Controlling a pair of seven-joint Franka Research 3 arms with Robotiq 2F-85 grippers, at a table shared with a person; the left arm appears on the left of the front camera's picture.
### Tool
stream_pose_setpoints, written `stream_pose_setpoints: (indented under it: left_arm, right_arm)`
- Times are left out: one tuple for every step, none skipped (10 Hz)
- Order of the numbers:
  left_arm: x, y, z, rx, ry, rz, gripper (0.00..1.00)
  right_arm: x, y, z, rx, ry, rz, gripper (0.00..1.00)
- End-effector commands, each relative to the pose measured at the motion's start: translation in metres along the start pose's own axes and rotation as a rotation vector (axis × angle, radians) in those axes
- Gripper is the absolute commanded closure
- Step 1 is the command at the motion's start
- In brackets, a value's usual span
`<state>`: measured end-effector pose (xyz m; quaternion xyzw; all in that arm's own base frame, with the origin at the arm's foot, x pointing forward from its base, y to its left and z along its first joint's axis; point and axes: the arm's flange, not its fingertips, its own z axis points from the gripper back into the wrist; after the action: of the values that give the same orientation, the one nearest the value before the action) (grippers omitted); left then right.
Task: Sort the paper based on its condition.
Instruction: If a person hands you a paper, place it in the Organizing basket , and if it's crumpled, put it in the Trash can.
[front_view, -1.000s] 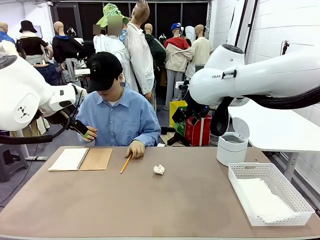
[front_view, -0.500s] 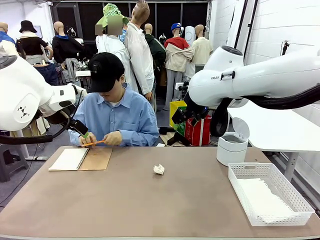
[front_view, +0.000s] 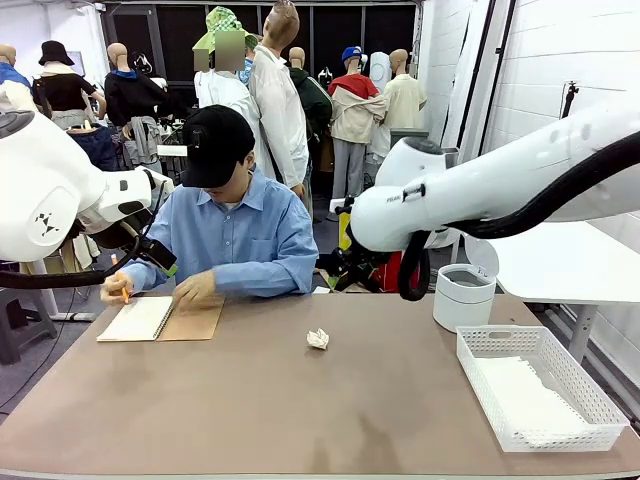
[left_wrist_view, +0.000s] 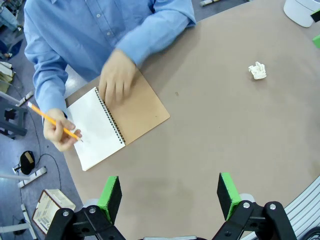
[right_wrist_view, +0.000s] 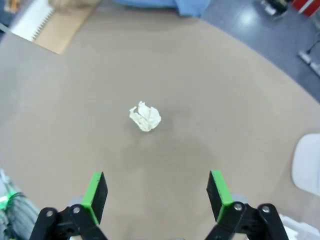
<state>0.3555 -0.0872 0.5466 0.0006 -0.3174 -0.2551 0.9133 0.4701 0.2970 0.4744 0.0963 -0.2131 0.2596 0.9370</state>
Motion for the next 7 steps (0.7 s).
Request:
stream_pose_setpoints:
  left_arm:
    - [0.0, 0.001, 0.0, -0.001, -0.001, 0.003, 0.0]
    - [0.0, 0.001, 0.0, -0.001, -0.001, 0.003, 0.0]
    - [0.0, 0.001, 0.0, -0.001, -0.001, 0.003, 0.0]
    - [0.0, 0.001, 0.0, -0.001, -0.001, 0.003, 0.0]
    - [0.0, 0.001, 0.0, -0.001, -0.001, 0.003, 0.0]
    - [0.0, 0.001, 0.0, -0.001, -0.001, 0.003, 0.0]
    - [0.0, 0.001, 0.0, -0.001, -0.001, 0.003, 0.0]
  right_arm:
    - [0.009, 0.01, -0.026, -0.037, 0.0, -0.018, 0.0]
    - [0.009, 0.012, -0.037, -0.028, 0.011, -0.017, 0.0]
    - [0.01, 0.013, -0.044, -0.017, 0.024, -0.019, 0.0]
    - [0.012, 0.013, -0.046, -0.016, 0.032, -0.014, 0.0]
    - [0.012, 0.011, -0.042, -0.023, 0.035, -0.01, 0.0]
    - [0.002, 0.008, -0.045, -0.001, 0.038, -0.003, 0.0]
    - [0.002, 0.008, -0.045, -0.001, 0.038, -0.003, 0.0]
